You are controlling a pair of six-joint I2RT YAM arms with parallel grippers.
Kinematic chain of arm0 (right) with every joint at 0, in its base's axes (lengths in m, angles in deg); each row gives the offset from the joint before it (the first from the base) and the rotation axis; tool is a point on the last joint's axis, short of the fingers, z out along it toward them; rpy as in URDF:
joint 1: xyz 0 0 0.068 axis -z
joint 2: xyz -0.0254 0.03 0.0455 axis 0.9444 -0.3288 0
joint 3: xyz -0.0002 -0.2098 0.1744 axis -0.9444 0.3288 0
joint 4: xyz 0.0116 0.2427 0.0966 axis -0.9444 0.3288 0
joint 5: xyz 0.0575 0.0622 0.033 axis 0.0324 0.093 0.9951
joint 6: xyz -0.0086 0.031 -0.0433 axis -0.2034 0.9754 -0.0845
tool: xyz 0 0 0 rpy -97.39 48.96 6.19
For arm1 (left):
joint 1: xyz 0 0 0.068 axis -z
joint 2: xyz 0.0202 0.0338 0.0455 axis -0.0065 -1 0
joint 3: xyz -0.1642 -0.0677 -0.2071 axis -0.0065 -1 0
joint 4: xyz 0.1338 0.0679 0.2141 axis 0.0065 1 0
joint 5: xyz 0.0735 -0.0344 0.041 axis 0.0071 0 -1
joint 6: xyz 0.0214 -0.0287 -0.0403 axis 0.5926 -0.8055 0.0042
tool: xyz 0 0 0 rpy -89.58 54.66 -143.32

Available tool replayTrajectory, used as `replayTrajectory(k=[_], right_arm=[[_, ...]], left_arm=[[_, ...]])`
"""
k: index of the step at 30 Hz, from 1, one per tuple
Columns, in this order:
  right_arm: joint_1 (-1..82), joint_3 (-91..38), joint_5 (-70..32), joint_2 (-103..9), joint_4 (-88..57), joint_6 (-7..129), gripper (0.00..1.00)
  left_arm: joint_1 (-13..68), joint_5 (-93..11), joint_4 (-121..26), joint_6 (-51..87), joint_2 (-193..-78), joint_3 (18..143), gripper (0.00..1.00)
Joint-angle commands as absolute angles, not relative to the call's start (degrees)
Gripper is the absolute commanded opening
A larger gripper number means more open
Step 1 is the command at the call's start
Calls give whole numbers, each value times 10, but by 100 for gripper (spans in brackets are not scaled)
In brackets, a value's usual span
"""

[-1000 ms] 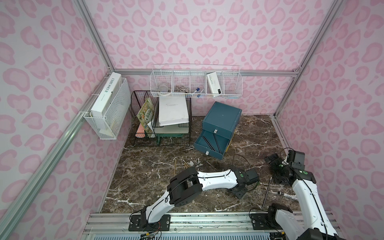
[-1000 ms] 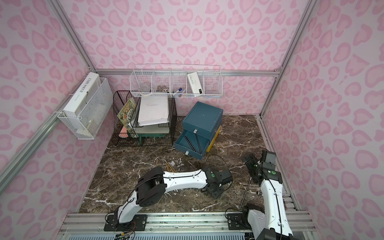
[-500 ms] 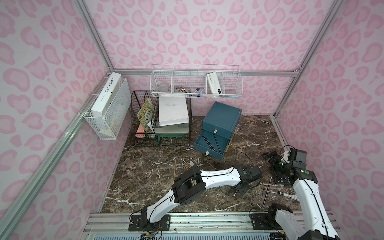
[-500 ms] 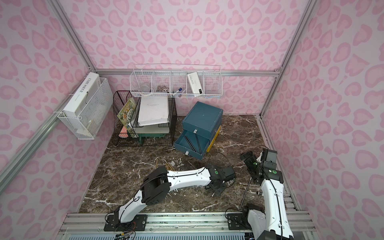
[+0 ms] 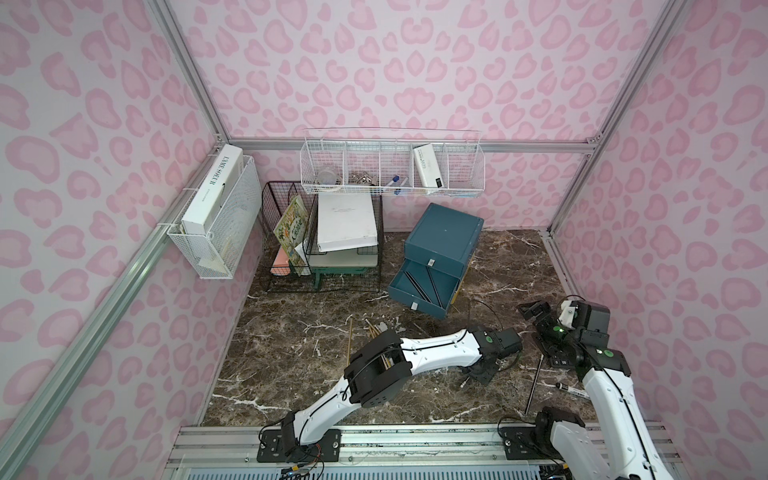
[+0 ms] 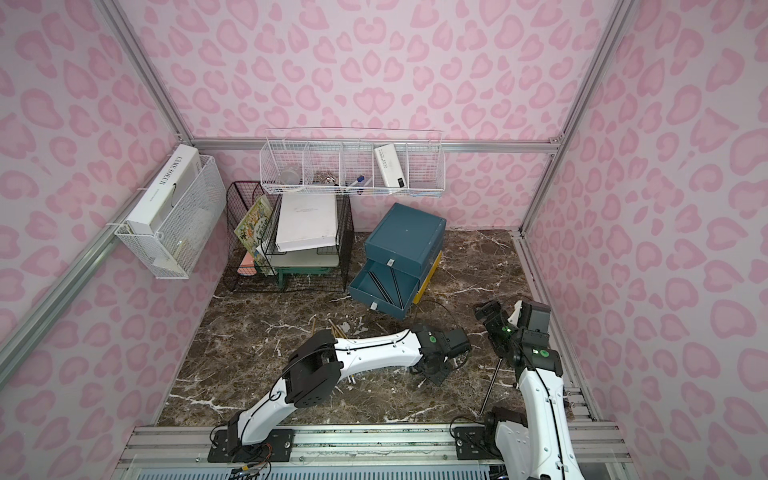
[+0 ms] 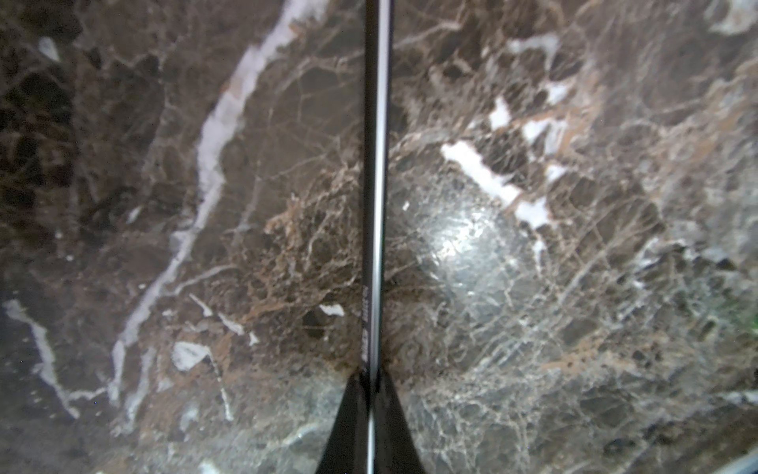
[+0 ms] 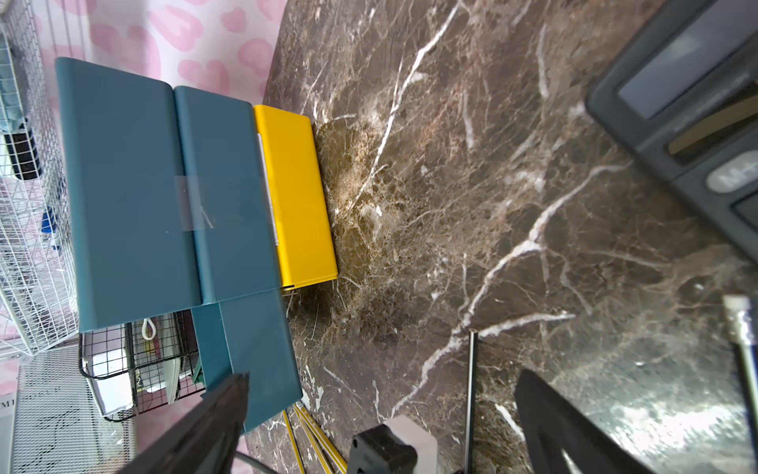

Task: Please place the pencils in the drawer according to their color
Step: Pick up the pencil from the center of the board.

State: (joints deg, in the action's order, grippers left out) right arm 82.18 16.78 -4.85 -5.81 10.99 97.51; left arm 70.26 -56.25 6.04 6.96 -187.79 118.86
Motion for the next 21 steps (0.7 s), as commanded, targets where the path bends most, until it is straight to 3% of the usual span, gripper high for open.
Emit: replayTrajectory(k=[1,21], right_arm=[[822,173,-43,-62,76,986,100],[835,209,-32,-139,12,953,100]], left_arm=[[703,-514,108,78,-1892,1181,0],[688,-531,124,51,-1753,1186,0]])
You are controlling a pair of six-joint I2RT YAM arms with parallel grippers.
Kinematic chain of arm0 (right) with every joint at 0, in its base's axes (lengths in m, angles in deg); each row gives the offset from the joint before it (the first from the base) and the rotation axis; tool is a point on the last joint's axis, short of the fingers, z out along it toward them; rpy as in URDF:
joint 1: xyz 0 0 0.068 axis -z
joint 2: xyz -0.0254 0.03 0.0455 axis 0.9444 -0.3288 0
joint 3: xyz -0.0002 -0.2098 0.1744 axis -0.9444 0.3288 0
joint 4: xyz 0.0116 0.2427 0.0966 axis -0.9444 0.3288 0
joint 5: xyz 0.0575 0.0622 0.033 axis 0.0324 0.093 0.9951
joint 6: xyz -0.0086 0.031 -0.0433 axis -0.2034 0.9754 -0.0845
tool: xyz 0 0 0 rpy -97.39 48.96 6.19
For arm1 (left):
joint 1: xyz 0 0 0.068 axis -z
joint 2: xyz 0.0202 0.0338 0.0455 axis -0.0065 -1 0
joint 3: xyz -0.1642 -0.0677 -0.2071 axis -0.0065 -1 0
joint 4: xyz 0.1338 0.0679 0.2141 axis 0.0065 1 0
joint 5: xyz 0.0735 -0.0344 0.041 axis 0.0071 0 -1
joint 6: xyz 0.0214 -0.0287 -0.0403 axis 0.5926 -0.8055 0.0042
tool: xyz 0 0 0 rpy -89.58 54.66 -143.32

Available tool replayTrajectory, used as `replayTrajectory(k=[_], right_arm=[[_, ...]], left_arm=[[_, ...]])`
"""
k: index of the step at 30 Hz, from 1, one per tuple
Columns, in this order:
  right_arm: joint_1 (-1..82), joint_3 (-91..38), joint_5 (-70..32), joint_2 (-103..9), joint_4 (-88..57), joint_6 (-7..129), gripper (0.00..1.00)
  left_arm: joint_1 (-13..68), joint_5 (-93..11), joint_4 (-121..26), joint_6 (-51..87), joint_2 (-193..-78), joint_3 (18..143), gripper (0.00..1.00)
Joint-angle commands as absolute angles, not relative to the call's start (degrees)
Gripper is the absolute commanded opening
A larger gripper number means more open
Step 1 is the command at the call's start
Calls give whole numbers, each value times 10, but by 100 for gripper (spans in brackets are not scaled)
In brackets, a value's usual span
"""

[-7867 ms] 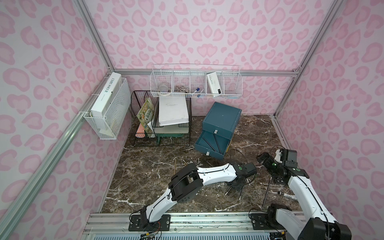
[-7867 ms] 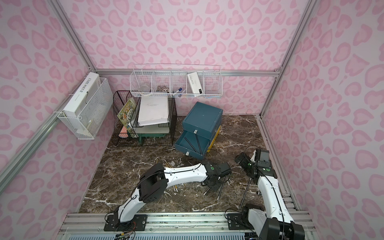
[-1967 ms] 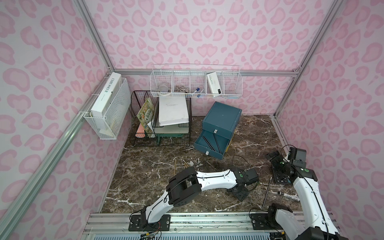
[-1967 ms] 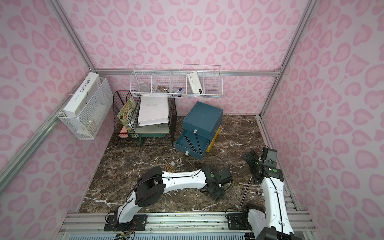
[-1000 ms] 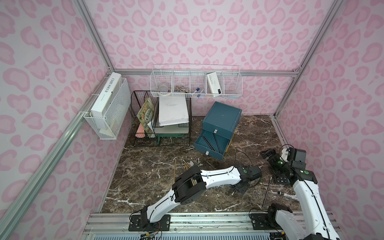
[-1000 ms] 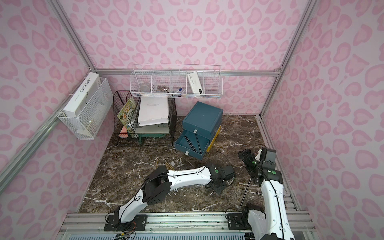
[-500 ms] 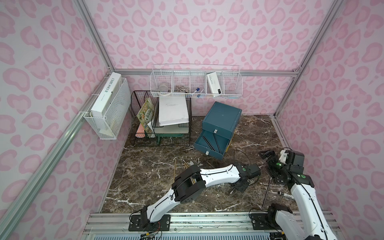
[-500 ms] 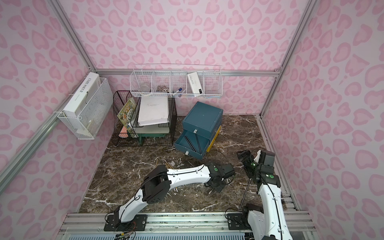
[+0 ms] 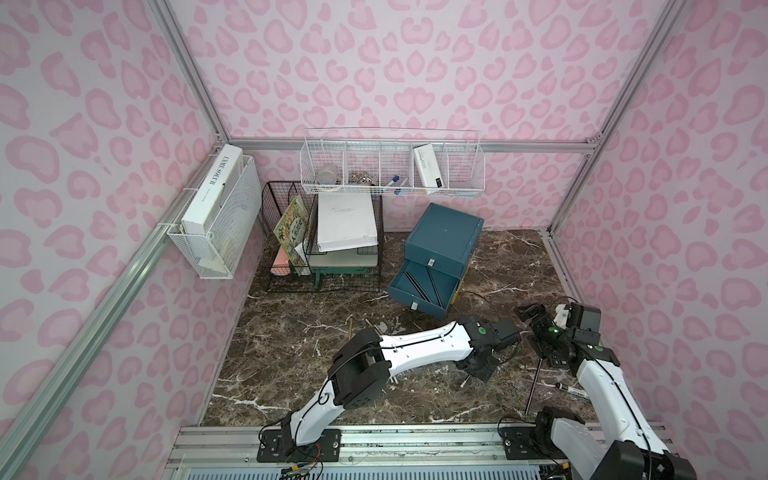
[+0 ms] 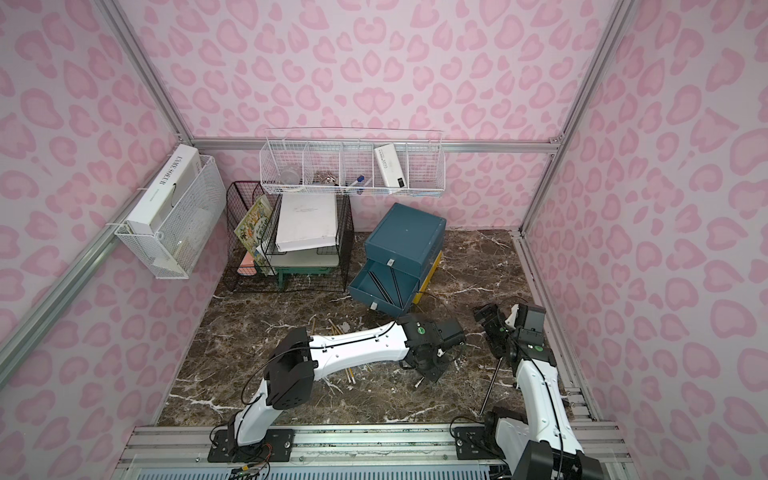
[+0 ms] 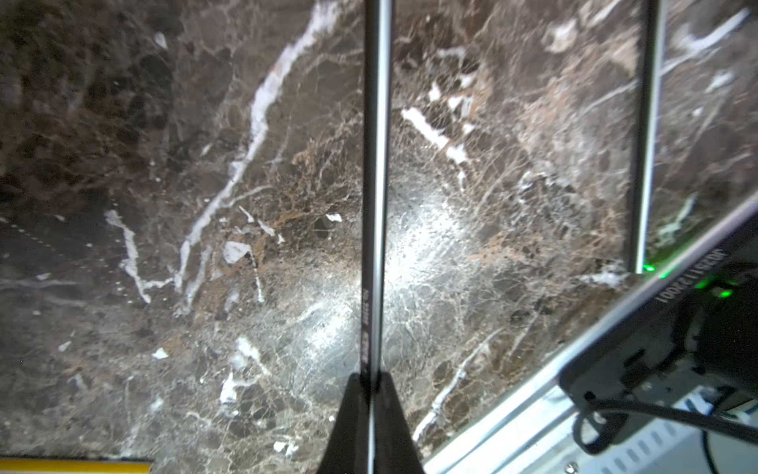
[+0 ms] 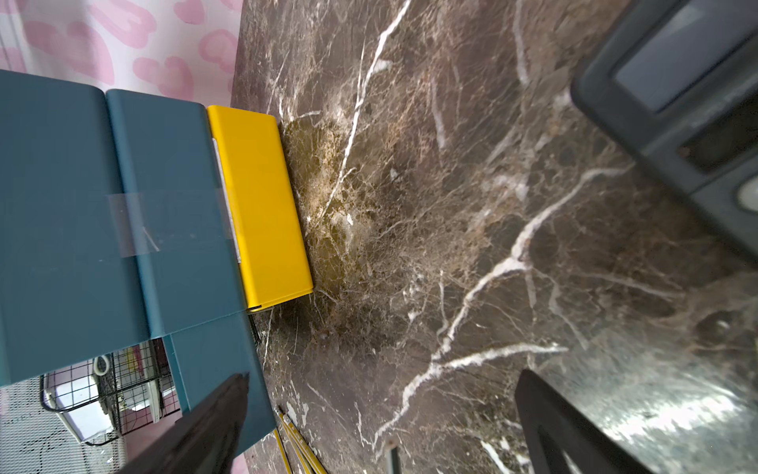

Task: Please place the pencils in the drawer according to their color
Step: Pick up the pencil from the center of the board, then place the pencil in the drawer.

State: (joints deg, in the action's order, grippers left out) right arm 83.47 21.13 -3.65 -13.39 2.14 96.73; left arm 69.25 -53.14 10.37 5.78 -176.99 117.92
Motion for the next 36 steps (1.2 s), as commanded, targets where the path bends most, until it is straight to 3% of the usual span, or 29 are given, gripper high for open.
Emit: replayTrajectory(k=[1,14,22,36], right_arm=[[836,207,-33,-141,14,949,100],[837,185,-54,-147,59,904,100],[823,170,-53,-164,45,930,100],[748,170,-81,-176,20,982,100]], left_arm=[[684,-532,124,50,-1743,1186,0],[600,-538,117,-31,-1596,1166,0],[531,-532,14,-126,-1494,1056,0],[488,-473,-46,-323,-1475,1007,0]])
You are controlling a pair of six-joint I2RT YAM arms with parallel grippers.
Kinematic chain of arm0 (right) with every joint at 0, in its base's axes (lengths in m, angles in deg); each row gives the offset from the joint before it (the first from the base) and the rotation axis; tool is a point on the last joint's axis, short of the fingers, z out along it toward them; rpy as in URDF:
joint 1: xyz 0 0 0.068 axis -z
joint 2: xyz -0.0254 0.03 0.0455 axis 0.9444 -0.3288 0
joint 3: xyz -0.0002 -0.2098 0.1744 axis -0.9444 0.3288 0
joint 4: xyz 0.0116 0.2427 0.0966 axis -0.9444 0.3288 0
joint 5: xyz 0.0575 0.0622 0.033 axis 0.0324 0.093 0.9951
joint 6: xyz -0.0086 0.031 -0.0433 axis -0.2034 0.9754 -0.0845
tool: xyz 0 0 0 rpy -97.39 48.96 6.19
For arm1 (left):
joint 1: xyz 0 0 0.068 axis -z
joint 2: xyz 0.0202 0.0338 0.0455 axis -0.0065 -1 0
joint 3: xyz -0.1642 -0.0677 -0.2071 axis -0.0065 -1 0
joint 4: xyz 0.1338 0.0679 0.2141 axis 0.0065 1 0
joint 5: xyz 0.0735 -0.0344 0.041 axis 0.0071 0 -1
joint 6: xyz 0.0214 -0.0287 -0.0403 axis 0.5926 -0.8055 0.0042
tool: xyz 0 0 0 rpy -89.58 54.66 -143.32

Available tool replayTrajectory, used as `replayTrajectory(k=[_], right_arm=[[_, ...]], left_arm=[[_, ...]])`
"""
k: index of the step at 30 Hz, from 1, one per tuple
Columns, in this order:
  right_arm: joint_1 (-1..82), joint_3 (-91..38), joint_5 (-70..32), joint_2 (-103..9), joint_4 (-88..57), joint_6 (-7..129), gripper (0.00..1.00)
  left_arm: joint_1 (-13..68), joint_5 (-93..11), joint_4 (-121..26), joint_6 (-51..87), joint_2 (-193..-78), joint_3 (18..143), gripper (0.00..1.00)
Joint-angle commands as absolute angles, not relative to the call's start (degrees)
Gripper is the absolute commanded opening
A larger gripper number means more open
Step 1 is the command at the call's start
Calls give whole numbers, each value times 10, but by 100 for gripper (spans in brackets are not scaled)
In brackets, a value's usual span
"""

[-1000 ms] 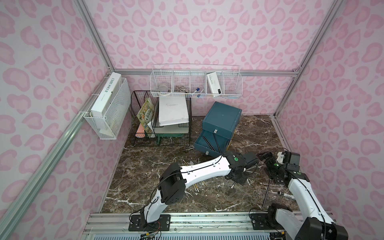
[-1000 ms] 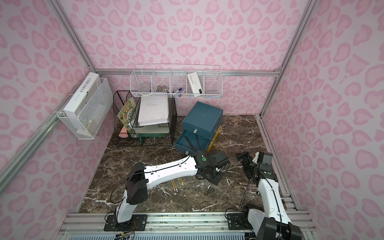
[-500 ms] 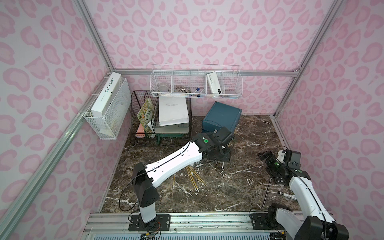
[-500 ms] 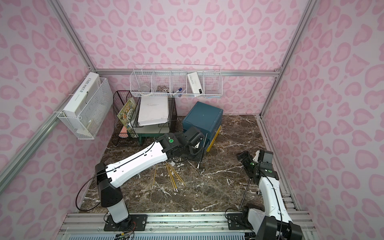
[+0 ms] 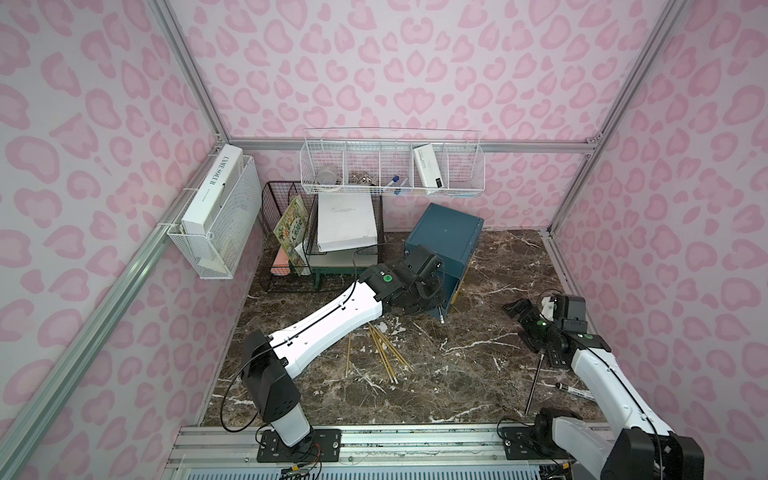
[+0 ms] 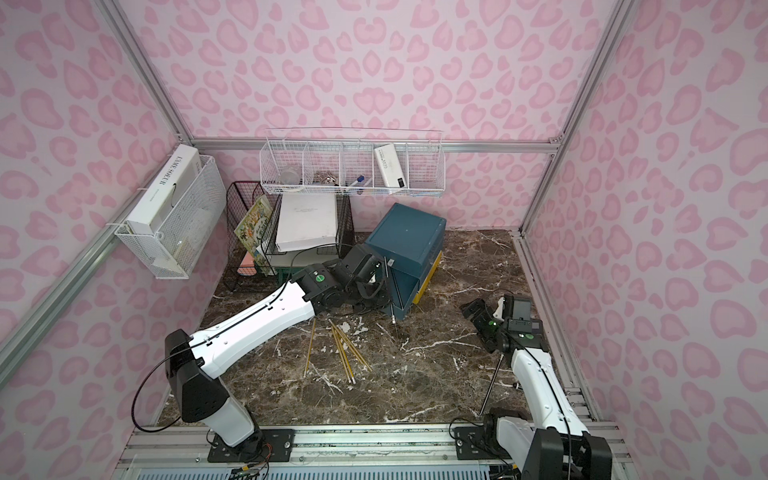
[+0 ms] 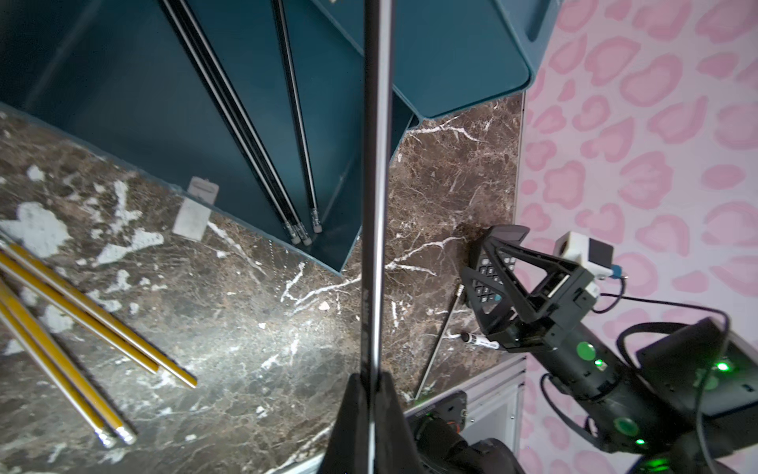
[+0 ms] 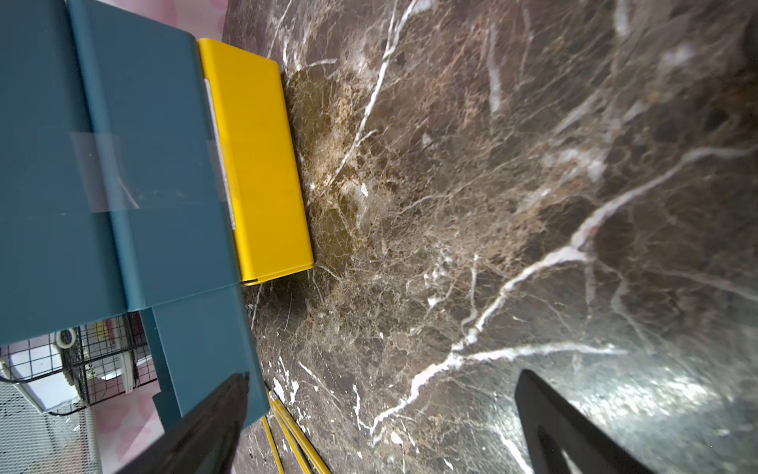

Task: Please place the pencils in the drawer according to their color
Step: Place the pencil in the drawer.

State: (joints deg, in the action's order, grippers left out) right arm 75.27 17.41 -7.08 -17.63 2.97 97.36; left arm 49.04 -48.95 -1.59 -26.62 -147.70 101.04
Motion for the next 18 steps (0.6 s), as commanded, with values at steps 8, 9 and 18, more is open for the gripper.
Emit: replayTrajectory(k=[8,9,18], right_arm=[[744,171,-82,-173,18,984,100],[743,171,-82,-173,18,984,100],[744,173,-84,-174,17,979,100]], left_arm=[[474,-424,-64,-400,-1503,1003,0],[472,-420,-66,-403,-1507,1005,0],[446,-366,-45,-403,-1562,1046,0]])
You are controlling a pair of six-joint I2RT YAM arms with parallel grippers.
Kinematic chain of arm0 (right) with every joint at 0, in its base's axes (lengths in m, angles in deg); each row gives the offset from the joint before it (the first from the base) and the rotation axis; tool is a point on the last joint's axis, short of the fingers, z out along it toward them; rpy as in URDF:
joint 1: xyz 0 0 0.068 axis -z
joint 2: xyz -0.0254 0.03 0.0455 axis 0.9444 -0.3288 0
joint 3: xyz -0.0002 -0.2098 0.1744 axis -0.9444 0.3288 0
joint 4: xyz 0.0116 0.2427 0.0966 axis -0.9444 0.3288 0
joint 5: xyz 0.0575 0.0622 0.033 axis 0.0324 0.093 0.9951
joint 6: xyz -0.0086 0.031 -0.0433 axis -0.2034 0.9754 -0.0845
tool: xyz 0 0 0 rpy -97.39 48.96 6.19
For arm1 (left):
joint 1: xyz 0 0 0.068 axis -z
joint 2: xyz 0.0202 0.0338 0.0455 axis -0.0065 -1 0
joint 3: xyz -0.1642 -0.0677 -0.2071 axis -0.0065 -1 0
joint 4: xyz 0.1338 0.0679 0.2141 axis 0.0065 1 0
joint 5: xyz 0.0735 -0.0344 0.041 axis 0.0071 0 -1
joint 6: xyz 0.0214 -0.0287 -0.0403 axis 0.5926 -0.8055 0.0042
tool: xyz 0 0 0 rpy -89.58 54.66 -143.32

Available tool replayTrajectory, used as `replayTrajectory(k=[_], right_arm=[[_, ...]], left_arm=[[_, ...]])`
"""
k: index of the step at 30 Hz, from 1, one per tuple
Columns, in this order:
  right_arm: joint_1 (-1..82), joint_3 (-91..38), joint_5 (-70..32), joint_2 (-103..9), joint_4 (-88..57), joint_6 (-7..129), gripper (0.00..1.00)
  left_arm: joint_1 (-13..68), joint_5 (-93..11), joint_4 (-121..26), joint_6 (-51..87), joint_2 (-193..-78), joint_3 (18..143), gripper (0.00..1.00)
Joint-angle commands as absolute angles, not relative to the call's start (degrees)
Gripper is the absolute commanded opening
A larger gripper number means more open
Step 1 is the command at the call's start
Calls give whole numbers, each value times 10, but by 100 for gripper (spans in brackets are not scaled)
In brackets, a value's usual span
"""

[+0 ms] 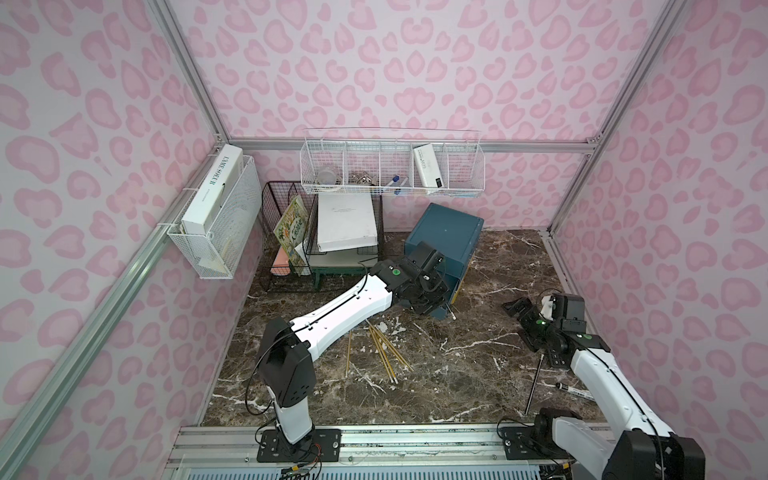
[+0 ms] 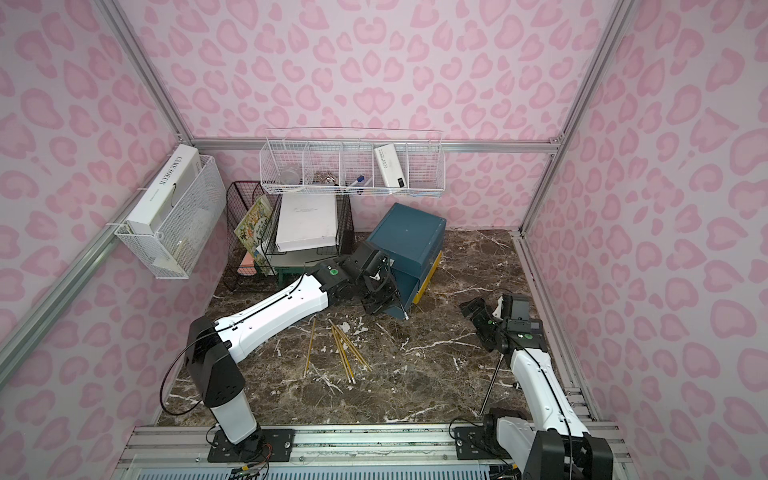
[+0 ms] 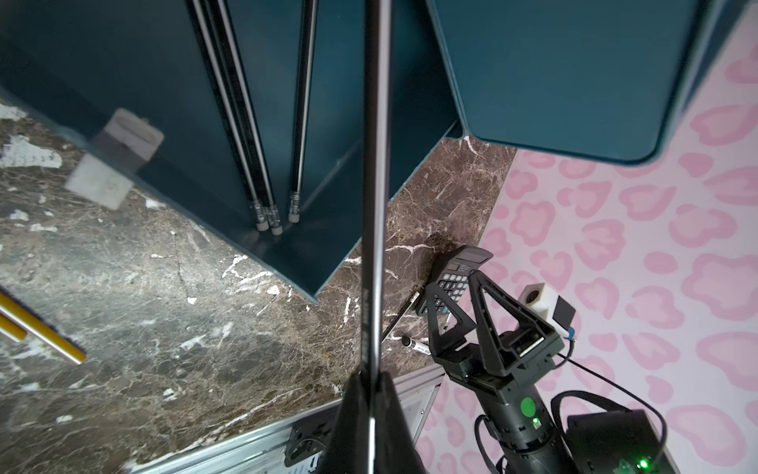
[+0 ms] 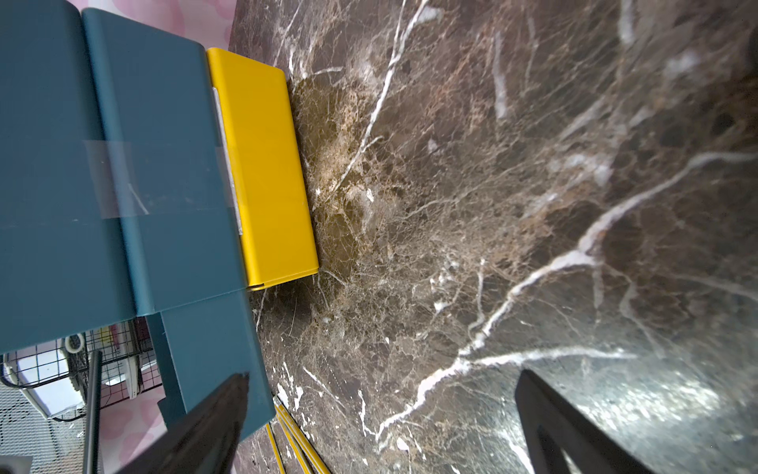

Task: Please place the pencils in the drawer according to their color
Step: Place the pencil in the drawer.

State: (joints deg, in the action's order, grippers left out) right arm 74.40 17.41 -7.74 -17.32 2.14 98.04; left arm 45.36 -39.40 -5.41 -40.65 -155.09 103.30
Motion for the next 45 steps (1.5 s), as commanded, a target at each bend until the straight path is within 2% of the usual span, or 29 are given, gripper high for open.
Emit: replayTrajectory(k=[1,18,43,45], right_arm=[[743,173,-84,-174,16,979,100],[744,174,-90,-181,13,977,100],[745,174,-102,-172,25,975,100],[746,173,-102,-170,26,974,100]], left_arm=[[443,-361,-40,-402,-1568,1051,0],[408,-327,-39,-396,-1604,1049,0],[350,-322,29,-295,-1720,1185,0],[350,-319,30,-290,-1724,1195,14]])
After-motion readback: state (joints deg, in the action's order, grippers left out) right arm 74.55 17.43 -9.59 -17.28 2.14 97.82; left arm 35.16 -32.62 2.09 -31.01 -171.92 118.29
